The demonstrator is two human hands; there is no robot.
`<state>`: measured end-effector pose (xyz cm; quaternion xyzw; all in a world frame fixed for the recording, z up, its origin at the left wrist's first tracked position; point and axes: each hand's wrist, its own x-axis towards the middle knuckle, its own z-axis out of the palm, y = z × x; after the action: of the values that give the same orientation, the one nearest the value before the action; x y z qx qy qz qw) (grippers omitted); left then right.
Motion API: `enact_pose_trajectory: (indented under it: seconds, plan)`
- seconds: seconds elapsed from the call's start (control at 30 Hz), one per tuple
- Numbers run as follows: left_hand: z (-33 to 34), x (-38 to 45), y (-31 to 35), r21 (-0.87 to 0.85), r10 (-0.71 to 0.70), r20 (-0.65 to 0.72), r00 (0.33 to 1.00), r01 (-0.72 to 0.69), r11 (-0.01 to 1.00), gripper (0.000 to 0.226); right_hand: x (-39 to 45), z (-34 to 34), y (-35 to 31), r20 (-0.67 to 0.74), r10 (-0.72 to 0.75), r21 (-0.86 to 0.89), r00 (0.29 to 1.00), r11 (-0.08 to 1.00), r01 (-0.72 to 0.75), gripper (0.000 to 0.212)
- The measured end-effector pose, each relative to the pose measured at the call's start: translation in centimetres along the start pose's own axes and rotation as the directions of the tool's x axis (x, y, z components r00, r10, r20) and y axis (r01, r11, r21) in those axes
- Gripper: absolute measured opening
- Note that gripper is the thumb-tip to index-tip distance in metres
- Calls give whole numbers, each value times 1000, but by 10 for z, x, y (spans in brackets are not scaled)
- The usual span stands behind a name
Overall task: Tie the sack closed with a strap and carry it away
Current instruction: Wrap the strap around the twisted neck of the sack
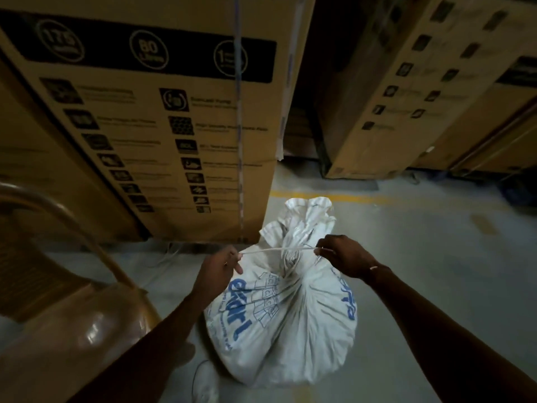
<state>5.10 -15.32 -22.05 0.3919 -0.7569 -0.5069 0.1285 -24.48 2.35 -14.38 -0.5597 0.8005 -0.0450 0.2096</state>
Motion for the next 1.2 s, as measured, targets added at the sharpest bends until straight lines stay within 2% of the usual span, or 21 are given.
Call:
enact_pose_trajectory:
  seconds: [0.13, 0.23, 0.33, 0.53, 0.63, 0.73, 0.8, 0.87, 0.93, 1.0, 1.07, 1.13, 1.17, 1.2]
  plan:
    - [10, 56, 12, -267, -119, 70, 990, 133, 954, 16, 21, 4, 29, -108, 95, 87, 990, 993, -86, 42]
    - [21, 97, 11, -444, -205, 153, 967, 252, 860, 20, 42, 13, 44, -172, 184, 93, 968, 981, -170, 27]
    - [37, 129, 13, -652, -247, 315, 916, 398, 646, 19, 61, 27, 65, -272, 254, 98, 928, 967, -236, 26]
    - [91, 157, -8, -830, -317, 338, 886, 440, 343, 14, 79, 57, 98, -308, 186, 23, 933, 982, -188, 30]
    - [110, 170, -21, -895, -382, 326, 865, 413, 171, 28, 82, 70, 120, -323, 127, -22, 938, 990, -142, 31]
    - [121, 177, -36, -952, -443, 282, 851, 305, -20, 65, 82, 82, 142, -283, 80, -56, 956, 993, -99, 35]
    - [125, 179, -42, -960, -476, 274, 836, 267, -84, 75, 78, 88, 156, -237, 63, -65, 970, 995, -80, 39]
    - [128, 179, -45, -964, -493, 264, 829, 250, -95, 68, 75, 91, 167, -214, 50, -47, 976, 997, -61, 42]
    - [131, 179, -47, -969, -495, 238, 836, 242, -56, 62, 76, 89, 176, -203, 45, -38, 978, 998, -54, 39]
    - [134, 180, -50, -969, -488, 217, 846, 247, -3, 69, 81, 88, 183, -193, 36, -32, 980, 999, -43, 28]
    - [139, 178, -52, -950, -494, 202, 846, 292, 111, 70, 90, 86, 189, -201, 31, -30, 979, 999, -38, 25]
    - [146, 174, -50, -874, -489, 215, 846, 389, 290, 57, 100, 82, 193, -204, 33, -43, 978, 998, -43, 33]
    - [151, 171, -48, -819, -486, 235, 841, 441, 367, 57, 105, 81, 194, -202, 30, -46, 979, 998, -40, 36]
    - [155, 169, -45, -765, -483, 256, 837, 481, 428, 70, 109, 81, 195, -203, 26, -41, 979, 999, -35, 39]
